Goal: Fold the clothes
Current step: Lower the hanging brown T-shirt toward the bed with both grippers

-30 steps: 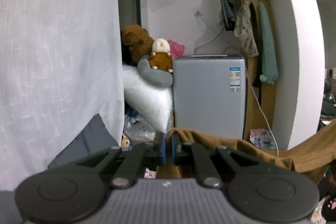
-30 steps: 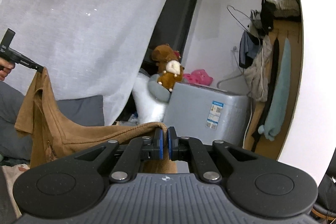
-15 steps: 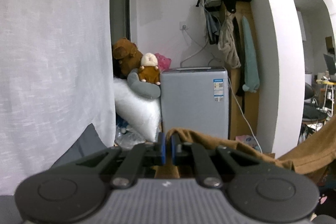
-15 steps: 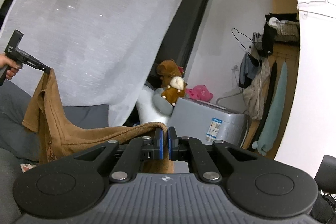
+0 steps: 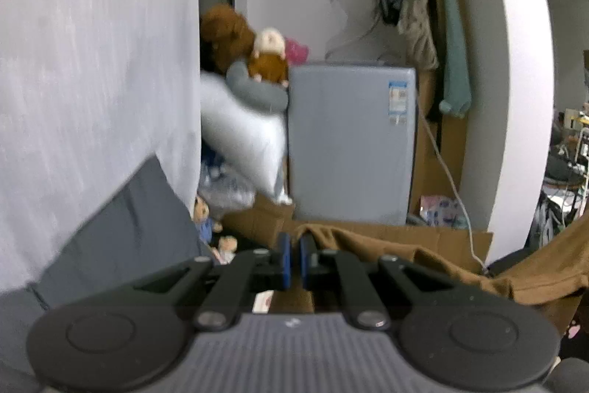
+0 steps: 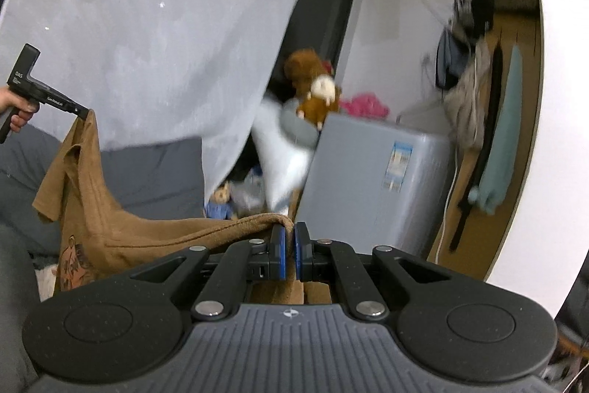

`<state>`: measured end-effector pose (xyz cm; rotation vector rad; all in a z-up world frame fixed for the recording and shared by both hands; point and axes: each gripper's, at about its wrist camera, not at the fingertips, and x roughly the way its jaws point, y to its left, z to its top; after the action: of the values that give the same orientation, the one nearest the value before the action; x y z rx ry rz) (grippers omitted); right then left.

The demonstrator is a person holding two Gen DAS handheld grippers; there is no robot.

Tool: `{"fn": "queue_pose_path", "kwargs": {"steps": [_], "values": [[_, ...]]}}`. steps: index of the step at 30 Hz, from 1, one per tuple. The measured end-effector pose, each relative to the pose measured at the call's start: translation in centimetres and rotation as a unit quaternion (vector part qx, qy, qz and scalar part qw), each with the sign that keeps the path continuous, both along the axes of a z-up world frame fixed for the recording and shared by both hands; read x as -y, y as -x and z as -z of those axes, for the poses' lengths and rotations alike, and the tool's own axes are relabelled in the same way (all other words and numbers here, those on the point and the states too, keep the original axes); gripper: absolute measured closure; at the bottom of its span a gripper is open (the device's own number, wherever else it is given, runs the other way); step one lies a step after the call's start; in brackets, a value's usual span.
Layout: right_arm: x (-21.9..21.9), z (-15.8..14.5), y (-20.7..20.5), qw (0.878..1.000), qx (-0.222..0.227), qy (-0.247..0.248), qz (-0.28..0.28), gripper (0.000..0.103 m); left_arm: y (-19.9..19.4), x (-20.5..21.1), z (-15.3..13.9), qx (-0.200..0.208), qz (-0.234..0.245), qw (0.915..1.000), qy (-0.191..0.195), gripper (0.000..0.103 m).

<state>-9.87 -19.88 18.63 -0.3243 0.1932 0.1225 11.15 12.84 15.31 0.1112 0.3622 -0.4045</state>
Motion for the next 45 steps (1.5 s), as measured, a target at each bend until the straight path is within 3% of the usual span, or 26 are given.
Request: {"fn": "queue_pose_path", "kwargs": {"steps": [13,19,26,33,45], "values": [[4.0,8.0,-9.5,0.996,-0.082,-0.021,0.037,0.098,-11.6,-0.2,9.1,-0.073,-0.018,0.9971,-0.013,0.097],[6.3,13.9,-16.4,0.988,-0.139,-0.03,0.059,0.098,-18.2,-0.5,15.2,-0.113,-0.02,0.9931,-0.022,0.097],[8.8,20.6,-23.9,0.974,-0.212,-0.029,0.077,0.098,-27.0,-0.7,22.3,-0.166,-0.011,0.9853,-0.04,0.097],[12.4,28.0,-31.6,0.955,-0.27,-0.048,0.108,0.098,-33.6,3.1,28.9,-0.209,-0.008,0.9765,-0.054,0.097],[17.1,35.6,-40.4,0.933,-0.325,-0.059,0.146,0.098,-42.3,7.8,37.3,-0.252,-0.016,0.9639,-0.084,0.097]]}}
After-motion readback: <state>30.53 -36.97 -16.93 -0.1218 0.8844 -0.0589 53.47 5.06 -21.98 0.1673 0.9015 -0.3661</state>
